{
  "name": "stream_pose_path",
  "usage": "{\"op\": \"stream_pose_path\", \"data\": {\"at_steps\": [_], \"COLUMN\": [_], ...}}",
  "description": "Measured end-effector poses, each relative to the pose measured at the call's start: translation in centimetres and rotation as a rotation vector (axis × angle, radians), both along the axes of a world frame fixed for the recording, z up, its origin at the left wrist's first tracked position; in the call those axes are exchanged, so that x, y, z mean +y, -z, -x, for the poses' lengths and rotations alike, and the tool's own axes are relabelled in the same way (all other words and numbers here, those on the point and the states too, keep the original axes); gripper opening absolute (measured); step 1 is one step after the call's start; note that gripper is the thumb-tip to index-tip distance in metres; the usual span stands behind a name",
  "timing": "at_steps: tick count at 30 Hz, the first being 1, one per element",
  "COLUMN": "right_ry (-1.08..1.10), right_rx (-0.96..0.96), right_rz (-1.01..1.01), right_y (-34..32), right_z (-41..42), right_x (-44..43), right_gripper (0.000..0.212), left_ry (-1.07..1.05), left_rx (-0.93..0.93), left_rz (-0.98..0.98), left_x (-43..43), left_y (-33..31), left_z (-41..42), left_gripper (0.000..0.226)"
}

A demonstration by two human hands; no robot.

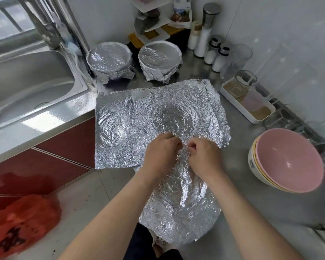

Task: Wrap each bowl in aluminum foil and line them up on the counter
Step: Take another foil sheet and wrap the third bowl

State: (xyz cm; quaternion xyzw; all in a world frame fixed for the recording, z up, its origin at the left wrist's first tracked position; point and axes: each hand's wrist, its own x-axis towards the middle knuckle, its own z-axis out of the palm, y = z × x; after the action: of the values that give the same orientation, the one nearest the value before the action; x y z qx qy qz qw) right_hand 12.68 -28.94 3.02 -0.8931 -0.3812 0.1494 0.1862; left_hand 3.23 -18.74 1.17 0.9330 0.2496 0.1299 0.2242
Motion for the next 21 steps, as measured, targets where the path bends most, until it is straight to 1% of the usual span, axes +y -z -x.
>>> {"op": "stream_pose_path", "data": {"at_steps": [5,7,12,15,17,19,21], "right_ry": [0.121,0.181,0.254,0.233,0.193,0.154,0.112], "right_rx": [0.028,0.018,0.054,0.048,0.016,-0.022,-0.043], "right_rz": [-0.035,-0.015,0.040,0.065,0.089,0.052,-0.029], "right_y": [-0.6,-0.6,-0.4,-0.5,-0.6,-0.8,-0.9], "right_z": [0.8,1.1,1.6,1.5,1.3,1.1,0.9], "right_x": [-1.4,-1.9,-2.5,-2.8,-3.0,-3.0,-2.6], "right_gripper": [0.012,0.013,0.014,0.011,0.019,0.028,0.026], "left_ry": [0.104,0.144,0.198,0.139,0.096,0.064,0.046], "left_rx": [0.057,0.060,-0.004,-0.079,-0.096,-0.104,-0.092], "left_rz": [0.029,0.031,0.001,-0.007,-0.025,-0.039,-0.051], "left_x": [-0.2,-0.4,-1.2,-1.8,-1.8,-1.6,-1.5], "left_y": [-0.9,-0.9,-0.5,-0.6,-0.7,-0.7,-0.6], "left_z": [-0.8,-1.2,-1.2,-0.6,-0.3,-0.1,0.0], "left_gripper": [0.015,0.014,0.011,0.015,0.019,0.019,0.018]}}
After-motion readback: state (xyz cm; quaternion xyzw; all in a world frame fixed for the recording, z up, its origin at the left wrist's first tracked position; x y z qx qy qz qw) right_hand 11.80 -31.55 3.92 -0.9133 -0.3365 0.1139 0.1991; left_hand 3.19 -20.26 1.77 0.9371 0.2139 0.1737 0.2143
